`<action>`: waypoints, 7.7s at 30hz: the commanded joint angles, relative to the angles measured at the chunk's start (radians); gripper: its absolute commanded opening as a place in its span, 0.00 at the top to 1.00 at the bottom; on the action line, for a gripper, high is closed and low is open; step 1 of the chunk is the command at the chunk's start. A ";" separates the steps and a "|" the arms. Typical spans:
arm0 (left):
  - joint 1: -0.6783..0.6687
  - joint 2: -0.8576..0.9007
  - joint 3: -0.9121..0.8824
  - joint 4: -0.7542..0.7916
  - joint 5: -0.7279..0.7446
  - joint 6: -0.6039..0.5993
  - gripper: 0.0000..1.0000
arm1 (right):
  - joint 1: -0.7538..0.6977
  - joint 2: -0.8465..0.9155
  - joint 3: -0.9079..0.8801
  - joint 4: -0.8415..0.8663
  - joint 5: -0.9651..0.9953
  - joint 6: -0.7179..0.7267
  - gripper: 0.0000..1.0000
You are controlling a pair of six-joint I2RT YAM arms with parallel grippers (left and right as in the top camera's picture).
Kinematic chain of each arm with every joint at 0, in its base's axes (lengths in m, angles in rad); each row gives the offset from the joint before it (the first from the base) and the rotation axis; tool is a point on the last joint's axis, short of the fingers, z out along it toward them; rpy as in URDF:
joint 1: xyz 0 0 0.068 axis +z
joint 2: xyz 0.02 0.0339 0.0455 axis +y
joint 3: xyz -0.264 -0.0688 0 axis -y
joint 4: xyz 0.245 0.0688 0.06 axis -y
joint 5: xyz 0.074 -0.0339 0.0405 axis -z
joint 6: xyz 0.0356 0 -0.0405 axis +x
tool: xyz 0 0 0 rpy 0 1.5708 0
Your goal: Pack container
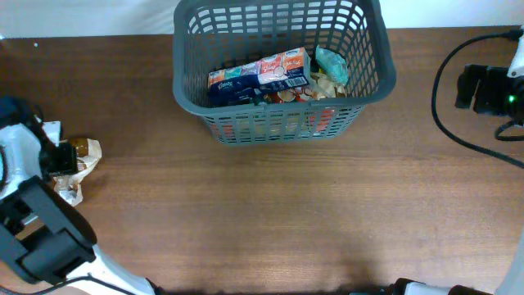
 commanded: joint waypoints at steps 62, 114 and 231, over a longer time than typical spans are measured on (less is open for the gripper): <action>-0.963 0.283 1.136 -0.301 0.299 0.719 0.98 | -0.006 0.002 0.002 0.002 0.005 0.011 0.01; -0.535 -0.031 1.277 -0.637 -0.035 0.090 0.01 | -0.006 0.002 0.002 0.002 0.005 0.011 0.01; -0.575 -1.749 -1.407 1.056 0.003 -0.505 0.01 | 0.210 -1.462 -1.801 0.806 0.009 -0.011 0.01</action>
